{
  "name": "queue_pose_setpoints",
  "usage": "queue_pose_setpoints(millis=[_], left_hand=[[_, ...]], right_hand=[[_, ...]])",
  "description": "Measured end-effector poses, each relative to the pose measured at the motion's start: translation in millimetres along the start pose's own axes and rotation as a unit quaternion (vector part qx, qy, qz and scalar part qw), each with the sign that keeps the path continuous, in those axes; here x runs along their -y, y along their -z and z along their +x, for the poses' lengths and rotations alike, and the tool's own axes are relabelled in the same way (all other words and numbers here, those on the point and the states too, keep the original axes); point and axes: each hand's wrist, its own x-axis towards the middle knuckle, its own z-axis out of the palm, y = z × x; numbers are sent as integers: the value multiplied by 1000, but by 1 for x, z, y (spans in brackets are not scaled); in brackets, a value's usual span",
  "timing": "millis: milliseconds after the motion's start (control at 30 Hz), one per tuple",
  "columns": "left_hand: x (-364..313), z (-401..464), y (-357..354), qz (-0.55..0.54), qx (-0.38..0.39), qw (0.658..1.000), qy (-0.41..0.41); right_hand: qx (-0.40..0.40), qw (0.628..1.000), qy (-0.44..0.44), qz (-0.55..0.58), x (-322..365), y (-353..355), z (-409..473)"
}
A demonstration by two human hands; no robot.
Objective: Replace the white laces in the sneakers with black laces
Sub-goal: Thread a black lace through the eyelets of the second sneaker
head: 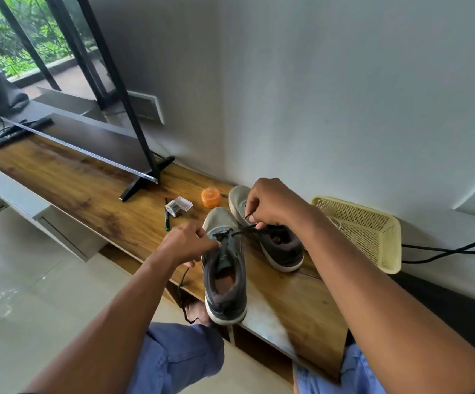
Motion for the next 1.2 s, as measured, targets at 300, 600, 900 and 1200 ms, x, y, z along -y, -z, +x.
queue_pose_setpoints(millis=[300, 600, 900, 1200], left_hand=[[-13, -3, -11, 89, -41, 995, 3], [-5, -1, -1, -101, -19, 991, 82], [5, 4, 4, -280, 29, 940, 192], [11, 5, 6, -311, 60, 930, 186]], right_hand=[[-10, 993, 100, -55, 8, -25, 2], [-40, 994, 104, 21, 7, -97, 15], [-89, 990, 109, 11, 1, -119, 6], [-89, 989, 117, 25, -2, -124, 9]])
